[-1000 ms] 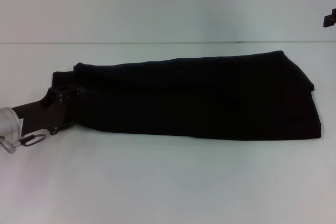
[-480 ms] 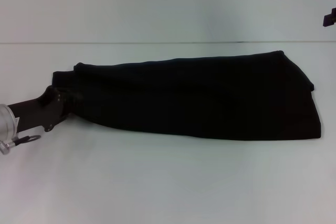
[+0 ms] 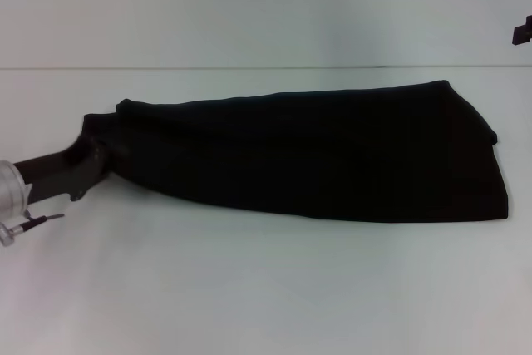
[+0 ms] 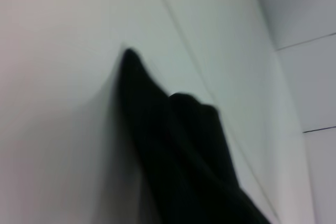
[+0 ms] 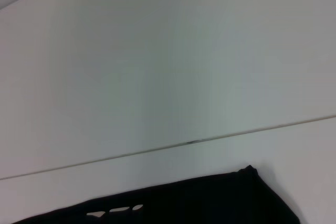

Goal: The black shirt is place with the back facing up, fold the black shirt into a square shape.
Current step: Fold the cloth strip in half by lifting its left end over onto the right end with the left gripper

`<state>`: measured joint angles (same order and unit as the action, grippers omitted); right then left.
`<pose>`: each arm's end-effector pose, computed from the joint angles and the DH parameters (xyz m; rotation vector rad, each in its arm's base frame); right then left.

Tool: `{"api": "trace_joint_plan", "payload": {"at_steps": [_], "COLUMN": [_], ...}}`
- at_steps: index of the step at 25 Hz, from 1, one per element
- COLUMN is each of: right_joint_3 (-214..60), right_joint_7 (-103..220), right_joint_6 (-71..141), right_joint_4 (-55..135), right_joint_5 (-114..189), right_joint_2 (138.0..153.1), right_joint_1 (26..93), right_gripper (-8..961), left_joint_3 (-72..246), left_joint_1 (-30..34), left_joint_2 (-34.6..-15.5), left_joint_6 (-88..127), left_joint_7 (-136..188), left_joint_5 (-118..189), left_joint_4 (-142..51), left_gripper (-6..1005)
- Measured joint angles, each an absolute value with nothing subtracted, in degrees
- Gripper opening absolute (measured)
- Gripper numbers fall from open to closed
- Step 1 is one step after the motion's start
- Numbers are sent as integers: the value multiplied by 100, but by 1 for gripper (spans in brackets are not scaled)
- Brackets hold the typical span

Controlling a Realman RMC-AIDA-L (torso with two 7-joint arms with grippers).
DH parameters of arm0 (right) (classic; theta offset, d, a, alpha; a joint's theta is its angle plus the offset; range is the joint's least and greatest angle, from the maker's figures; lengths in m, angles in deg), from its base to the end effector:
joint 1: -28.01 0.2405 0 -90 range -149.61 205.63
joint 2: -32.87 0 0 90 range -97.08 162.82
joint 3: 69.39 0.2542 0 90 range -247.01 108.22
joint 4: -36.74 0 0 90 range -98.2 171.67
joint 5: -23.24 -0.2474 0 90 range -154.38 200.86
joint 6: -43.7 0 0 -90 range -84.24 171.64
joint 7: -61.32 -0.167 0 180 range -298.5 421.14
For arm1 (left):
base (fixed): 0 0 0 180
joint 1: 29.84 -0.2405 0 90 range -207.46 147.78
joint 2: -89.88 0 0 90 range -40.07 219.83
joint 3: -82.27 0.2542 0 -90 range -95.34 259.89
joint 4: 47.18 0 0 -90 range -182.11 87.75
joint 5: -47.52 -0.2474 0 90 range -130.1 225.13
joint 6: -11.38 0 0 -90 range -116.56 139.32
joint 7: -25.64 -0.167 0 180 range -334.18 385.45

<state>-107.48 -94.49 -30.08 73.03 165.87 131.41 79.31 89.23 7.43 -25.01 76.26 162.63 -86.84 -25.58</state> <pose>0.2559 0.5123 0.1525 -1.9143 1.6571 0.2839 -0.3607 0.4122 -0.0023 -1.5481 -2.1078 -0.9040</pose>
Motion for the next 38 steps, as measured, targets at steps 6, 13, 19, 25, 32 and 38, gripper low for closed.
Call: {"api": "trace_joint_plan", "payload": {"at_steps": [6, 13, 19, 25, 32, 38], "right_joint_3": [-10721, -10608, -10584, -10603, -10363, -9814], "right_joint_7": [-9483, -9486, -9487, -9487, -9144, -8037], "right_joint_6": [-3001, -3012, -3060, -3316, -3405, -3226], "right_joint_4": [7300, 7283, 7281, 7351, 7433, 7439], "right_joint_5": [16587, 16592, 16609, 16616, 16466, 15653], "right_joint_2": [13132, 13130, 13121, 13047, 13096, 13391], "right_joint_1": [7925, 7916, 7916, 7818, 7470, 7165], "right_gripper": [600, 599, 598, 597, 596, 596], "left_joint_3": [9047, 9009, 9016, 9086, 9096, 9158], "left_joint_1": [536, 114, -30, 26, 69, 192], "left_joint_2": [-2511, -2573, -2579, -2559, -2542, -2526], "left_joint_6": [7840, 7986, 7939, 7910, 7963, 8046], "left_joint_7": [16188, 16078, 16077, 16140, 16208, 16091], "left_joint_5": [-8577, -8460, -8457, -8570, -8576, -8581], "left_joint_4": [-2171, -1840, -1660, -1600, -1564, -1567], "left_gripper": [69, 69, 69, 69, 68, 68]}}
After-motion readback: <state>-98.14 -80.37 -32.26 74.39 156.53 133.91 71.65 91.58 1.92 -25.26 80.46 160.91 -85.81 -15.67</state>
